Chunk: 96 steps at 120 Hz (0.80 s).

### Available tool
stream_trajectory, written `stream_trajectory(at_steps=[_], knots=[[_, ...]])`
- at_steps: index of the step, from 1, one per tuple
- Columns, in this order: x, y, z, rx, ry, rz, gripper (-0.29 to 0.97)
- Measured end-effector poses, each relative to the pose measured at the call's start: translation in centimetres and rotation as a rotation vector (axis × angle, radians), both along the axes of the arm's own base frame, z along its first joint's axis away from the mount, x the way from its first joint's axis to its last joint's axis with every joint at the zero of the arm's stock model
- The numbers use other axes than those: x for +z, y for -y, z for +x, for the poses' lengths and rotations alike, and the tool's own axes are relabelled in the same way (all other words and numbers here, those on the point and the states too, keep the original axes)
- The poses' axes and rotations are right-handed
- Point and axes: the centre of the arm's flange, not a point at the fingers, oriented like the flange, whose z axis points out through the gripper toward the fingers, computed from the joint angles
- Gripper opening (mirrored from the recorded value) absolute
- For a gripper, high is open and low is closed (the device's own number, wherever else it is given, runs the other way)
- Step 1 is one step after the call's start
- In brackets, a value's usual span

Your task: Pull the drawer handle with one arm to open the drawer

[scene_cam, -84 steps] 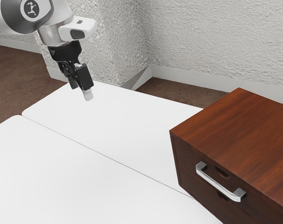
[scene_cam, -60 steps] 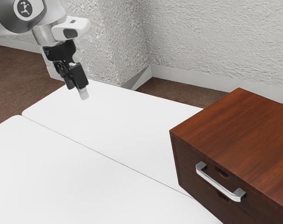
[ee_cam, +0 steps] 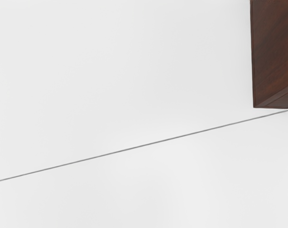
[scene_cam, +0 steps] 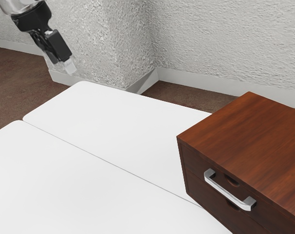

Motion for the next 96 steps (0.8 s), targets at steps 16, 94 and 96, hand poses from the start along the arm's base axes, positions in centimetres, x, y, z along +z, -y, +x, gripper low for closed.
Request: stream_trajectory(at_steps=[16,94,96], knots=[[0.9,1.3,-0.8,0.005,0.013,-0.009,0.68],[-2.0,4.3,2.3,0.063,-0.043,-0.023,0.68],[-2.0,4.2,2.3,0.068,-0.042,-0.022,0.68]])
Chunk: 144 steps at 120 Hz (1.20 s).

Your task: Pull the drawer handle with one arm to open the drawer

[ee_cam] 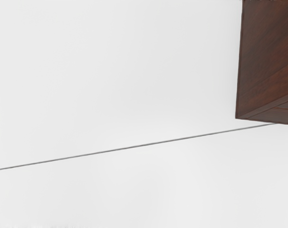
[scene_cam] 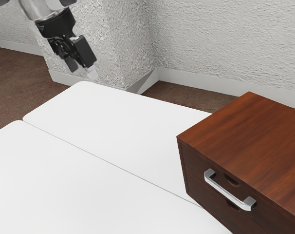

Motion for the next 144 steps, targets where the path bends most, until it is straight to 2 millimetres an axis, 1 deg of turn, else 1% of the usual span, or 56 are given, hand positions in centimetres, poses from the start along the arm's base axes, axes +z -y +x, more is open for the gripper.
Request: stream_trajectory(at_steps=[13,22,27,33,39,45,49,55,58,69,76,87,93,100,116,126,135,144], knots=[[-0.6,-0.9,0.4,0.031,-0.011,0.018,0.68],[-1.8,-1.4,1.0,0.048,-0.034,0.025,0.68],[-2.3,-1.6,1.1,0.054,-0.040,0.025,0.68],[-2.9,-1.7,0.2,0.054,-0.043,0.018,0.68],[-4.0,-1.8,-0.5,0.056,-0.052,0.011,0.68],[-4.4,-2.0,-1.0,0.061,-0.048,0.007,0.68],[-5.4,-2.1,-1.5,0.062,-0.067,0.001,0.68],[-8.0,-2.4,-2.6,0.066,-0.117,-0.013,0.68],[-8.8,-2.5,-3.2,0.067,-0.135,-0.018,0.68],[-10.6,-2.3,-5.5,0.063,-0.165,-0.033,0.68],[-12.0,-2.2,-6.8,0.061,-0.192,-0.042,0.68],[-12.9,-1.7,-8.8,0.049,-0.222,-0.051,0.68],[-12.8,-1.5,-9.6,0.027,-0.224,-0.047,0.68],[-12.2,-0.3,-9.8,-0.046,-0.192,-0.007,0.68],[-11.3,3.5,-8.8,-0.274,-0.111,0.084,0.68],[-11.9,4.5,-7.4,-0.394,-0.095,0.113,0.68],[-12.0,5.1,-6.8,-0.496,-0.064,0.135,0.68],[-11.2,7.5,-6.9,-0.632,-0.016,0.166,0.68]])
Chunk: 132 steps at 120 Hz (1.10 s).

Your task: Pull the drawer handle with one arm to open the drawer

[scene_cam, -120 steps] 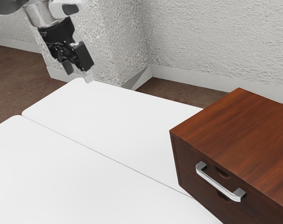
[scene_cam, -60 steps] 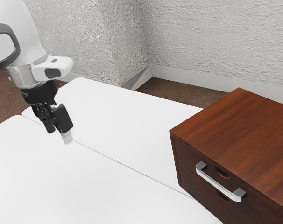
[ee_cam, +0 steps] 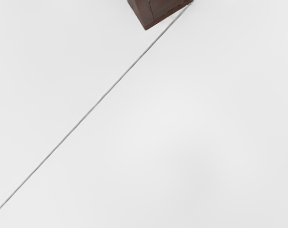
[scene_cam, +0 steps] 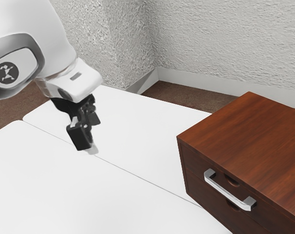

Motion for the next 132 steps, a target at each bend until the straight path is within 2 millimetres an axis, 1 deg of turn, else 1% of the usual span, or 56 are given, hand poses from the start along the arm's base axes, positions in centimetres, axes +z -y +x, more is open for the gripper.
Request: stream_trajectory(at_steps=[5,16,31,41,49,53,60,73,79,92,98,104,117,124,132], knots=[[0.0,1.0,-0.2,-0.075,0.017,0.001,0.68],[-1.1,2.9,-1.2,-0.245,0.034,0.004,0.68],[-0.9,5.3,-3.6,-0.458,0.085,0.010,0.68],[-1.7,6.5,-4.1,-0.576,0.101,0.016,0.68],[-2.3,7.1,-4.1,-0.649,0.116,0.023,0.68],[-2.6,7.2,-3.9,-0.678,0.123,0.028,0.68],[-3.8,7.7,-3.4,-0.721,0.135,0.033,0.68],[-4.5,9.1,-3.2,-0.782,0.179,0.012,0.68],[-4.5,10.1,-3.3,-0.814,0.200,0.006,0.68],[-4.2,13.4,-4.2,-0.908,0.240,-0.003,0.68],[-4.1,14.6,-4.7,-0.942,0.253,-0.006,0.68],[-4.3,15.3,-4.9,-0.964,0.260,-0.008,0.68],[-4.9,16.2,-5.0,-0.987,0.272,-0.011,0.68],[-4.9,17.3,-5.5,-1.016,0.286,-0.013,0.68],[-4.8,17.9,-5.6,-1.030,0.298,-0.014,0.68]])
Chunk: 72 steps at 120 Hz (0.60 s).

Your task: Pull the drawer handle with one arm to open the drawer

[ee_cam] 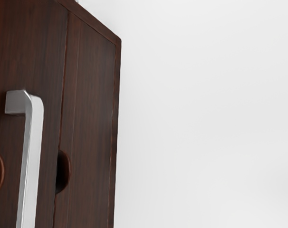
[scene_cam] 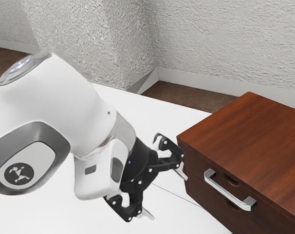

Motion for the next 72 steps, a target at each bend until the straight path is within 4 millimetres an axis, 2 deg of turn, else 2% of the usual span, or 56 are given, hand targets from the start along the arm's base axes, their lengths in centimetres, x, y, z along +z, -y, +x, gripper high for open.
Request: stream_trajectory(at_steps=[21,49,72], knots=[[-1.1,0.6,0.6,-0.003,-0.001,-0.001,0.68],[-1.8,0.4,-0.4,0.007,0.000,-0.007,0.68],[-1.9,2.1,-1.1,-0.017,0.003,-0.018,0.68]])
